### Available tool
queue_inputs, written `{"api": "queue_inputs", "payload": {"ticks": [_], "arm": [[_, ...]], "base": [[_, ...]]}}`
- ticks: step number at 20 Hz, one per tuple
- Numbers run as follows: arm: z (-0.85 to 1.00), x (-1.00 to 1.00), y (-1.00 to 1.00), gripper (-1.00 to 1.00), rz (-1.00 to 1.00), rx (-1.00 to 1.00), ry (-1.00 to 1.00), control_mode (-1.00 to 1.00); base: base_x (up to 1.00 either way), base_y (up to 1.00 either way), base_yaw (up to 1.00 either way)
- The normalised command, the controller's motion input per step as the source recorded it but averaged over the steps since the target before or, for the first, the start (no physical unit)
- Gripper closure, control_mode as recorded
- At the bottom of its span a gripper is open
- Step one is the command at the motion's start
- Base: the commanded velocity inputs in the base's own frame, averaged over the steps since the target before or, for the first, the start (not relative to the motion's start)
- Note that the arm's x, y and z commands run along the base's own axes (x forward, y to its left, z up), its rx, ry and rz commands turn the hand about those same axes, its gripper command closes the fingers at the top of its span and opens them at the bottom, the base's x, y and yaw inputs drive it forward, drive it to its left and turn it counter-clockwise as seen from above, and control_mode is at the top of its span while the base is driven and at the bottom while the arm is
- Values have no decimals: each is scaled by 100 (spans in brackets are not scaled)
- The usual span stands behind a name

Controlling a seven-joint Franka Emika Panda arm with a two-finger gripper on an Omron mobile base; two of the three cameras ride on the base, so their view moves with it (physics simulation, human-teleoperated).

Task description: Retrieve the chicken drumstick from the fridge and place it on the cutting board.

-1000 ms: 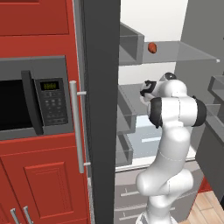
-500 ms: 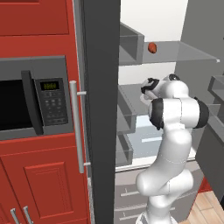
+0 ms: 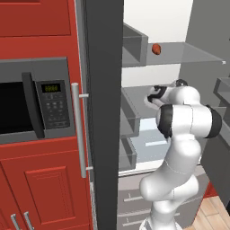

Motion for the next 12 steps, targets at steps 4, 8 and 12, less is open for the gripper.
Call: {"api": "queue_inputs", "payload": {"ticks": [4,8,12], "arm": [[85,-13,20,100,-14,-1,0,-100],[43,-12,6,100,-8,0,0,-100],[0,0,0,100,0,0,0,-100]], "base": [[0,0,0],[0,0,0],[0,0,0]]}}
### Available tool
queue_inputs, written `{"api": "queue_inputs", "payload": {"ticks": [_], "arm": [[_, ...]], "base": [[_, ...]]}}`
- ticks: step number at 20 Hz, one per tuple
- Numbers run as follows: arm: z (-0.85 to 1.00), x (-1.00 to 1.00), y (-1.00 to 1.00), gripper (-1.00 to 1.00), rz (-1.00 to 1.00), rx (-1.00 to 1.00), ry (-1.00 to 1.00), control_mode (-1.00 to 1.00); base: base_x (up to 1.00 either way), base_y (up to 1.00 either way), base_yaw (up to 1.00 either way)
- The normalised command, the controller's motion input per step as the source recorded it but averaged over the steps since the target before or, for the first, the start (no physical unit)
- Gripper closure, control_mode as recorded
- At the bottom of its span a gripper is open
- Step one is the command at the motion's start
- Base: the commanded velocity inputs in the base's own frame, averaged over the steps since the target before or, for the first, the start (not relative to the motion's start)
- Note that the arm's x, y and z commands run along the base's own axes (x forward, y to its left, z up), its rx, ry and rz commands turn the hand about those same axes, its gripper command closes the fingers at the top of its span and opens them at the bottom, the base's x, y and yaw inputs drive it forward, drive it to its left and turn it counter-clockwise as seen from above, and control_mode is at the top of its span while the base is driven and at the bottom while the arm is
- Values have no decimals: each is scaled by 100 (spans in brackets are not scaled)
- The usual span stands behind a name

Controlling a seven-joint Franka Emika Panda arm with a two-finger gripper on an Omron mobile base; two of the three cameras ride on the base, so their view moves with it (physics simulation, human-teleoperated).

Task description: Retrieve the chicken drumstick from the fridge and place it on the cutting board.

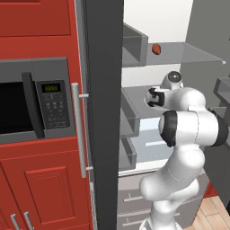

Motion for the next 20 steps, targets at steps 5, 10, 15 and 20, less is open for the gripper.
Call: {"api": "queue_inputs", "payload": {"ticks": [5,10,15,20], "arm": [[0,-10,-2,100,0,4,-2,-100],[4,-36,-1,100,0,1,-2,-100],[9,-61,-1,100,0,0,-3,-100],[18,-72,0,100,0,0,-1,-100]], "base": [[0,0,0],[0,0,0],[0,0,0],[0,0,0]]}}
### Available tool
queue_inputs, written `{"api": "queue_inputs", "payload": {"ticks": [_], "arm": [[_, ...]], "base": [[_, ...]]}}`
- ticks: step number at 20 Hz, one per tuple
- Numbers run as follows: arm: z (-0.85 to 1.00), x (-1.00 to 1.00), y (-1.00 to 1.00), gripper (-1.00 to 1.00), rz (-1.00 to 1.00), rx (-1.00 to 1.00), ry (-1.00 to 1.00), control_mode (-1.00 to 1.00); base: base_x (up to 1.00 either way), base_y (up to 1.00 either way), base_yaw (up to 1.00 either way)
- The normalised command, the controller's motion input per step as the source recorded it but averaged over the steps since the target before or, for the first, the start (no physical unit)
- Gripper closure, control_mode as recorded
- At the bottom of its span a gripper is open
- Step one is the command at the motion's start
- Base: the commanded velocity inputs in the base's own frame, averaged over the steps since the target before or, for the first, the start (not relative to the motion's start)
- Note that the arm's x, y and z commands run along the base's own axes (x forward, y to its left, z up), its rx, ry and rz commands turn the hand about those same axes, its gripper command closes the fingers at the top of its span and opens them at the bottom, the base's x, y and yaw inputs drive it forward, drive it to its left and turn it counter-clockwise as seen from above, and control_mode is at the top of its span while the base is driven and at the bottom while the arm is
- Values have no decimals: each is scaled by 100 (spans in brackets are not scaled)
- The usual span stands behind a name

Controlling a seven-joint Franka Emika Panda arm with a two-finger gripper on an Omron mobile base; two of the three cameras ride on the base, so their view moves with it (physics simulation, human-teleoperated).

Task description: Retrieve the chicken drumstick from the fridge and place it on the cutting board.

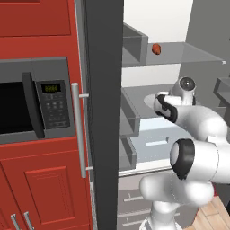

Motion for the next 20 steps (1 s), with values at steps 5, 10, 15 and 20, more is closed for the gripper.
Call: {"api": "queue_inputs", "payload": {"ticks": [5,10,15,20], "arm": [[29,-85,4,100,0,0,0,-100],[46,-85,27,100,-1,-1,0,-100],[45,-82,25,100,-2,-3,0,-100],[17,-59,10,100,-1,1,5,-100]], "base": [[0,0,0],[0,0,0],[0,0,0],[0,0,0]]}}
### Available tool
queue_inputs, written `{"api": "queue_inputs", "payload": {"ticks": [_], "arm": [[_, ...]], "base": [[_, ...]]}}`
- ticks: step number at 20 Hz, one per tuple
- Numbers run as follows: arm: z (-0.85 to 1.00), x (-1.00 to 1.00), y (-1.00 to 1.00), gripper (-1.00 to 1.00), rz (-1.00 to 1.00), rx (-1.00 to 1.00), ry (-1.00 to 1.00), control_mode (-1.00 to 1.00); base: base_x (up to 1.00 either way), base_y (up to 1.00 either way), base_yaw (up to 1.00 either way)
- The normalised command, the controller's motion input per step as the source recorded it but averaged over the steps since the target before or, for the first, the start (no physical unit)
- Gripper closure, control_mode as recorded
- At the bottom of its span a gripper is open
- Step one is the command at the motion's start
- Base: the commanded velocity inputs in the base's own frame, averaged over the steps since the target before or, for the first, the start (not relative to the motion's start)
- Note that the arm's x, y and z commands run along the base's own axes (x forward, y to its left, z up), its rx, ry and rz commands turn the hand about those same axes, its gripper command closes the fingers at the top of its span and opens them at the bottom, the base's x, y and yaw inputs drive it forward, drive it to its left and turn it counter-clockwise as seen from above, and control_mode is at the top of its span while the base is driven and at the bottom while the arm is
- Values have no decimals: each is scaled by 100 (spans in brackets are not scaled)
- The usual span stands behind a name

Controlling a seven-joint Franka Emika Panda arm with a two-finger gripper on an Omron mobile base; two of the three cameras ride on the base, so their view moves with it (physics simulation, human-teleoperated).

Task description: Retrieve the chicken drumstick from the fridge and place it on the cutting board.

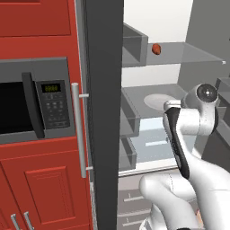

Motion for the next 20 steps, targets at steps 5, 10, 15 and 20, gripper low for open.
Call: {"api": "queue_inputs", "payload": {"ticks": [5,10,15,20], "arm": [[3,-41,3,100,0,3,11,-100],[26,-46,0,100,0,1,27,-100],[25,-16,0,100,0,0,41,-100],[-1,0,0,100,0,1,36,-100]], "base": [[0,0,0],[0,0,0],[0,0,0],[0,0,0]]}}
